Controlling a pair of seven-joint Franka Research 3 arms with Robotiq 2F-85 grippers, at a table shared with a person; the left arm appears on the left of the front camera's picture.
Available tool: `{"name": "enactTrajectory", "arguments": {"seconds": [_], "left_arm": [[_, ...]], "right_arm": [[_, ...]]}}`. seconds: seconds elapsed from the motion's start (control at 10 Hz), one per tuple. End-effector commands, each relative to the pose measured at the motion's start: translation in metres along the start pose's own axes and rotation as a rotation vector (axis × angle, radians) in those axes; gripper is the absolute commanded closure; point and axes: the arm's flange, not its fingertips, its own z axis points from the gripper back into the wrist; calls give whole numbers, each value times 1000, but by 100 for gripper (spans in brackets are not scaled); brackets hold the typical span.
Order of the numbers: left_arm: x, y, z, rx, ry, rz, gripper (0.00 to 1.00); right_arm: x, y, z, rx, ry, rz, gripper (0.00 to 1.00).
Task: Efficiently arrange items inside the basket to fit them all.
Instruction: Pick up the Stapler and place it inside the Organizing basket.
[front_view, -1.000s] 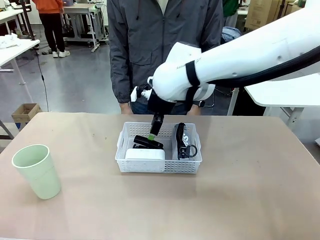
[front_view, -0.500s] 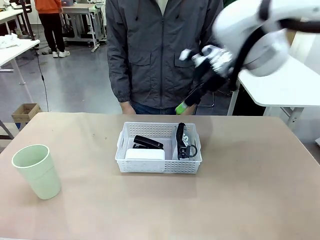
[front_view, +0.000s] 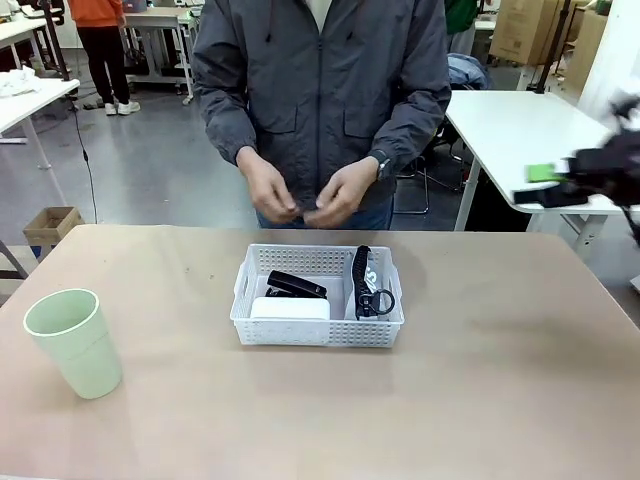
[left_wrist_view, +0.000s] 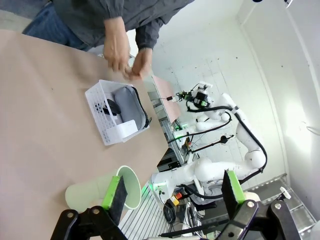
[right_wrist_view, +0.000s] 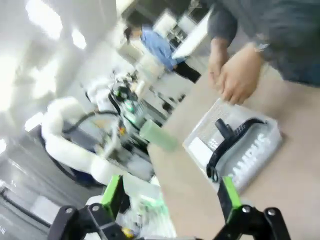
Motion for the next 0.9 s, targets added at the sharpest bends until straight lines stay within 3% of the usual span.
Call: {"name": "enactTrajectory", "arguments": {"seconds": [0.0,0.1,0.2,0.3,0.8], "left_arm": [[0,-3,-2,-2,-6,10,0],[0,-3,-2,-2,-6,10,0],[0,-3,-2,-2,-6,10,0],[0,-3,-2,-2,-6,10,0],[0,-3,-2,-2,-6,10,0]], "right_arm": [[-41,-47,65,114,-400,-256,0],[-70,-69,79,140,-377,-247,0],[-89,-86,77,153,-259,-196,0],[-65,-45,81,73,-241,-212,0],[-65,-45,81,73,-241,-212,0]]}}
